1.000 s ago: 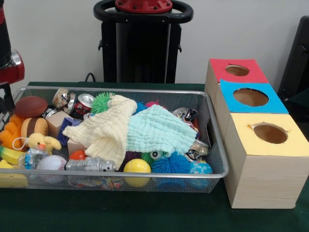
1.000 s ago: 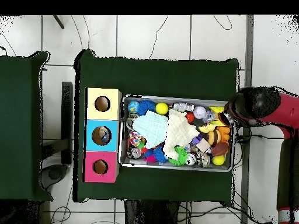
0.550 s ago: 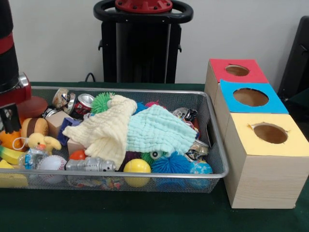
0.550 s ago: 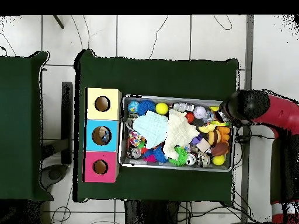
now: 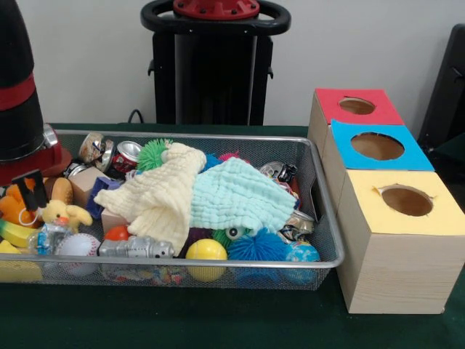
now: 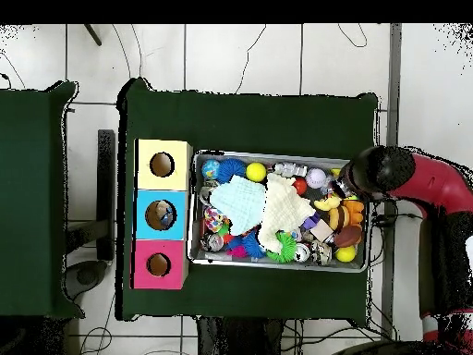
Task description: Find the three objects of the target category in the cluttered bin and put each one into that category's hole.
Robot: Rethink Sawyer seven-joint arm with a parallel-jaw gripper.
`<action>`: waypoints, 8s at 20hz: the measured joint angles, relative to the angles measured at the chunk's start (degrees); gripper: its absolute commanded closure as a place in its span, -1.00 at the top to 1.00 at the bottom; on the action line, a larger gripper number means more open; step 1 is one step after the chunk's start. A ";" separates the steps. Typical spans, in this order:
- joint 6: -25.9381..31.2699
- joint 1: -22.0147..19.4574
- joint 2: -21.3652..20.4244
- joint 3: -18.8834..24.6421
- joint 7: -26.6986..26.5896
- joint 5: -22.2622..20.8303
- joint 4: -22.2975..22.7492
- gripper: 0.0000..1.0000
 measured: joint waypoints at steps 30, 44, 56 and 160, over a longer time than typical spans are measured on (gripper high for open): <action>-3.25 -0.62 1.21 0.02 0.00 -2.26 1.17 1.00; -5.99 -1.00 2.32 0.06 0.00 -2.54 1.18 1.00; -8.38 -1.93 4.36 0.07 0.00 -2.82 1.18 1.00; -4.66 -2.22 1.42 5.07 0.00 -0.94 2.99 1.00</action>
